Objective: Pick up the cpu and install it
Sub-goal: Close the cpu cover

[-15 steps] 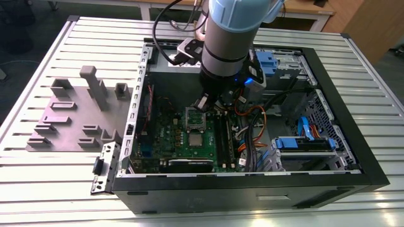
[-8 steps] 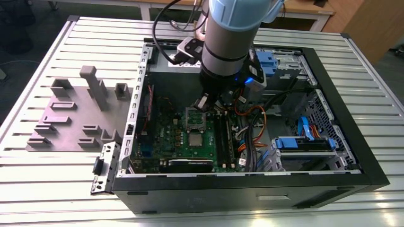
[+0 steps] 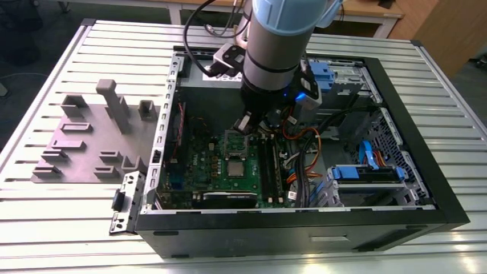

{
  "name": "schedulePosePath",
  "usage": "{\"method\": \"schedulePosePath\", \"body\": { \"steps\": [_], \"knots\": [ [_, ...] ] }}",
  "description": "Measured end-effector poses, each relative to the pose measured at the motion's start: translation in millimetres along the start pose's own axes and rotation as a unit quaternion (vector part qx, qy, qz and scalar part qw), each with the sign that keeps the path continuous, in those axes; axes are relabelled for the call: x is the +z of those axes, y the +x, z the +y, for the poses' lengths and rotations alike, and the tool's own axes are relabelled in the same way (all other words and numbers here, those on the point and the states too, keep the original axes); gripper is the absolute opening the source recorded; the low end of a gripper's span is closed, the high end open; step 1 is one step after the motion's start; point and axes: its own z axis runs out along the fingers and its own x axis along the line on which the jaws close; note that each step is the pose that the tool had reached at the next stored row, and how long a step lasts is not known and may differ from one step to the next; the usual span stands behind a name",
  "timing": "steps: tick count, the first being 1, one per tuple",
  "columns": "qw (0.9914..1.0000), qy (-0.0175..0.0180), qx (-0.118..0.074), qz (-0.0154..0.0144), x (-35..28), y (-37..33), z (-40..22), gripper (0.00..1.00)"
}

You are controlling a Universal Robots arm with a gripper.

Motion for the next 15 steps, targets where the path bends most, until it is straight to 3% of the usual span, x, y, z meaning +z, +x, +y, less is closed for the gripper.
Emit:
{"method": "schedulePosePath", "body": {
  "steps": [15],
  "knots": [
    [1.0,0.0004,0.0,0.0005,-7.4,-0.1,0.8,0.11]
  ]
}}
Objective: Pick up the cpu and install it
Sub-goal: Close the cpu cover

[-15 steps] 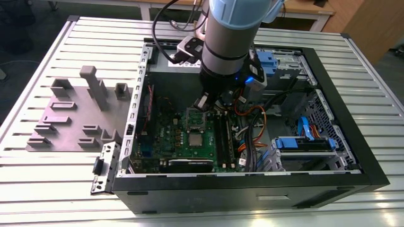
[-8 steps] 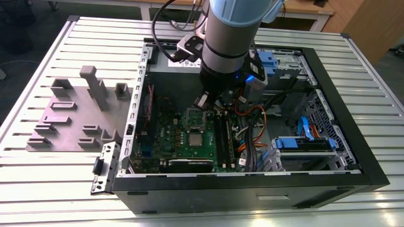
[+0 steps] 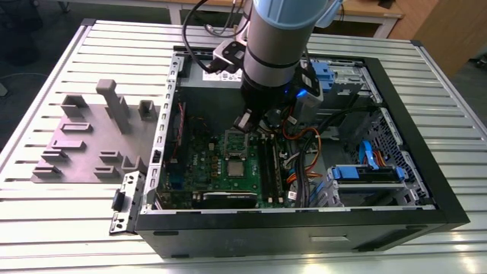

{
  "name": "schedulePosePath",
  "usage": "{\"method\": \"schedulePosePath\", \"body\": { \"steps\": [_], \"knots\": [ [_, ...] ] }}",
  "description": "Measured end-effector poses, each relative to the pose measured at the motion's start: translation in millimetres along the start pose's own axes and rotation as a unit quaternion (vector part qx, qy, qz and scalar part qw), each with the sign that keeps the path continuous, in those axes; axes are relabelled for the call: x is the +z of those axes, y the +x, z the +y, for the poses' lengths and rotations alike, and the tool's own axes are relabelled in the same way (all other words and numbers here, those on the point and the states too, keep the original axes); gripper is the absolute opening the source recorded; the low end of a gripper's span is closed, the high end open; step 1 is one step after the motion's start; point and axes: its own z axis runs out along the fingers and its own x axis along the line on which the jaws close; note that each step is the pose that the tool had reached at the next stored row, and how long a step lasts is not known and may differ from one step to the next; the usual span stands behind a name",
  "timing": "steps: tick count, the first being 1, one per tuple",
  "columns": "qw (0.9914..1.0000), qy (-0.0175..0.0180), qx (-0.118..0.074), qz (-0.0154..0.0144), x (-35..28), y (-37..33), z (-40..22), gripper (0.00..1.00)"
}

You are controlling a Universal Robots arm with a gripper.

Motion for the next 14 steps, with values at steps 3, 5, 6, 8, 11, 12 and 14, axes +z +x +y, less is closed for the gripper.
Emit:
{"method": "schedulePosePath", "body": {
  "steps": [3,5,6,8,11,12,14],
  "knots": [
    [1.0,0.0001,0.0,0.0001,-1.0,0.3,0.2,0.11],
    [1.0,0.0001,0.0,0.0001,-1.8,0.5,0.5,0.11],
    [1.0,0.0001,0.0,0.0001,-2.1,0.6,0.6,0.11],
    [1.0,0.0002,0.0,0.0003,-2.5,1.0,0.8,0.11],
    [1.0,0.0004,0.0,0.0006,-3.1,1.5,1.3,0.11],
    [1.0,0.0005,0.0,0.0007,-3.3,1.7,1.4,0.11],
    [1.0,0.0005,0.0,0.0008,-3.7,2.0,1.7,0.11]
  ]
}}
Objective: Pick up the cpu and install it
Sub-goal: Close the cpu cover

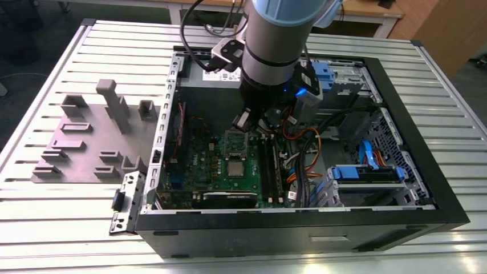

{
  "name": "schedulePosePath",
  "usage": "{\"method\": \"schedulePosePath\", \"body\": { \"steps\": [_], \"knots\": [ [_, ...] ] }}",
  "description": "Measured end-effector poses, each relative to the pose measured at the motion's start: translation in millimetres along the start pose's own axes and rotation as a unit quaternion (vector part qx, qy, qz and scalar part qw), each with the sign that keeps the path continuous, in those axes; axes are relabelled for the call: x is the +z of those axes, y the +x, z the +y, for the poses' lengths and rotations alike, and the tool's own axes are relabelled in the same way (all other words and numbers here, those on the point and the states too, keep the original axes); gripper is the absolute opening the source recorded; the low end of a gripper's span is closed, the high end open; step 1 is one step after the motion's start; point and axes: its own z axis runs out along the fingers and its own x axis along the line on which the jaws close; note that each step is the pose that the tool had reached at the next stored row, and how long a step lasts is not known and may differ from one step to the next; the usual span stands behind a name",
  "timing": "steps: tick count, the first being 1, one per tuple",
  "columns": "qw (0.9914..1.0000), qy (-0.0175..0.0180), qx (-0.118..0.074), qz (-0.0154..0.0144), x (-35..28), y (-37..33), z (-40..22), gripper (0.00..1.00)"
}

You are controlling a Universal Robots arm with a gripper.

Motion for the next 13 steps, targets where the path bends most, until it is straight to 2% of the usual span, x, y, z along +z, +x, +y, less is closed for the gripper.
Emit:
{"method": "schedulePosePath", "body": {
  "steps": [13],
  "knots": [
    [1.0,0.0001,0.0,0.0002,-2.5,1.0,0.0,0.11]
  ]
}}
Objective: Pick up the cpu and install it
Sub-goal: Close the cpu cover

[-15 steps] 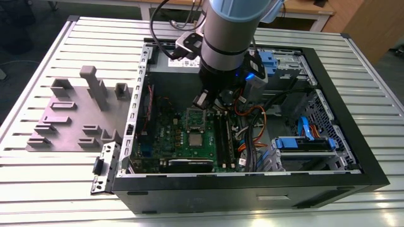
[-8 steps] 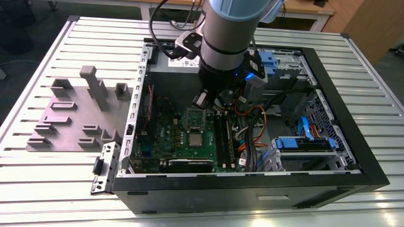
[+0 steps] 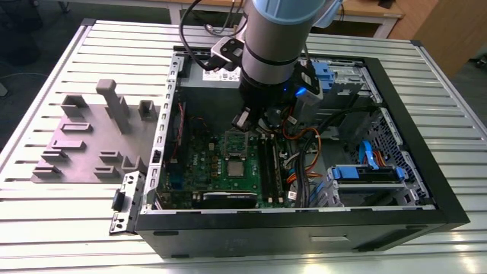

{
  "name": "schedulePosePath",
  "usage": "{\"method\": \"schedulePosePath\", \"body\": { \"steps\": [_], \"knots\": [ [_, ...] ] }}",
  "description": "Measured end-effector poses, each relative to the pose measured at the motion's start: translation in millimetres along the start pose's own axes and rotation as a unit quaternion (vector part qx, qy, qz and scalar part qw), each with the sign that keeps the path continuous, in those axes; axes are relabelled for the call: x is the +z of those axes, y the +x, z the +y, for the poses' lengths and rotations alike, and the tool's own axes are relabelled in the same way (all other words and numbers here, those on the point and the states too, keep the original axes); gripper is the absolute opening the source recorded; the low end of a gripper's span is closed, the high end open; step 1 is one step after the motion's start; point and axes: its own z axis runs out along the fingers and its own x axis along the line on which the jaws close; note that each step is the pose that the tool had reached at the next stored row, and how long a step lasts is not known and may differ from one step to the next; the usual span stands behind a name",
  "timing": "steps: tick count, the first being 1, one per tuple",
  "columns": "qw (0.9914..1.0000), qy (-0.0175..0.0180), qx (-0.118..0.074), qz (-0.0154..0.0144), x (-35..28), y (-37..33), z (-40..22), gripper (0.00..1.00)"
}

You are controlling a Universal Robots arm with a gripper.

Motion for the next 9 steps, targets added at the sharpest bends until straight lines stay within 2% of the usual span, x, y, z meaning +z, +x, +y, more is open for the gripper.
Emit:
{"method": "schedulePosePath", "body": {
  "steps": [9],
  "knots": [
    [1.0,0.0002,0.0,0.0002,-2.0,0.5,-0.3,0.11]
  ]
}}
